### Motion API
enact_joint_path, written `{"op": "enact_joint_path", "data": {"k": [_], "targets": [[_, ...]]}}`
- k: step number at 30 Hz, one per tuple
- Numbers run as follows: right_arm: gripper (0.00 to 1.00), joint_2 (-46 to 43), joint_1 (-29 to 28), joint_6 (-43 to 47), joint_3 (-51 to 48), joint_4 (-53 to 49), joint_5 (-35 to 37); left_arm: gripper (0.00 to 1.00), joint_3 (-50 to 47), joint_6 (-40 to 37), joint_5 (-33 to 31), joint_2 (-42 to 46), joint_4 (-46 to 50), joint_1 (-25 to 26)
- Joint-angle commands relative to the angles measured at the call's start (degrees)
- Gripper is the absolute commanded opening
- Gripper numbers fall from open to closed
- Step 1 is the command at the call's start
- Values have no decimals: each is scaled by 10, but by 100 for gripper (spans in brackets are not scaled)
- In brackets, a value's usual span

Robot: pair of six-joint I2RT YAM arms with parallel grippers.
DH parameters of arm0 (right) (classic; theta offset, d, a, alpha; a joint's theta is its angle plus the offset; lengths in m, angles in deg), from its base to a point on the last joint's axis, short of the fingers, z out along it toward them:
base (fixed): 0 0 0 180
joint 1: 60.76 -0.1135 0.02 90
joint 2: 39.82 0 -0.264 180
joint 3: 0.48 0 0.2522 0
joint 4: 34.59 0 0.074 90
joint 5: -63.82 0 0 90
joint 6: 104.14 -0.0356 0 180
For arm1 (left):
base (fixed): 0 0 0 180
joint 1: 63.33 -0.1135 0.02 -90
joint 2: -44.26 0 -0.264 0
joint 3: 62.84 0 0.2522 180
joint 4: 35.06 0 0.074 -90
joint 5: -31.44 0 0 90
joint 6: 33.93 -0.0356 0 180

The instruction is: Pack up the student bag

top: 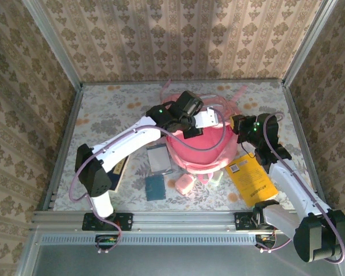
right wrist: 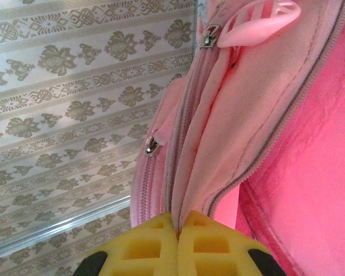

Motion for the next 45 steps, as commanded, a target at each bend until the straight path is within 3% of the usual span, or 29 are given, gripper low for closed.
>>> {"op": "enact_joint_path", "data": {"k": [1,3,6,8,12,17,20,26,30,37,42,45], "targets": [[23,10,-2,56,44,29,-10,0,67,91,-12,-13,3,-44],[45,15,-1,96,58,41,-14,0,116,155,-19,-24,3,-76],[56,10,-3,166,84,22,-13,0,211,266,-17,-60,22,-139],[60,4,-4,200,88,26,-17,0,258,322,25,-83,20,-186],[61,-13,-9,273,93,11,-24,0,264,449,123,-91,-91,-265],[62,-35,-21,357,101,-42,-34,0,369,511,100,-118,-75,-332],[68,-45,-35,414,102,-77,-38,0,380,470,51,-90,-64,-350],[68,-44,-66,486,83,-128,-49,0,340,352,-10,-21,-57,-361],[68,-53,-105,526,70,-145,-41,0,287,276,-85,21,-55,-365],[67,-75,-136,551,48,-166,-63,0,161,221,-151,108,-100,-376],[65,-62,-180,595,65,-234,-20,0,85,159,-242,146,-147,-377],[65,-46,-228,627,82,-278,26,0,71,184,-237,152,-123,-377]]}}
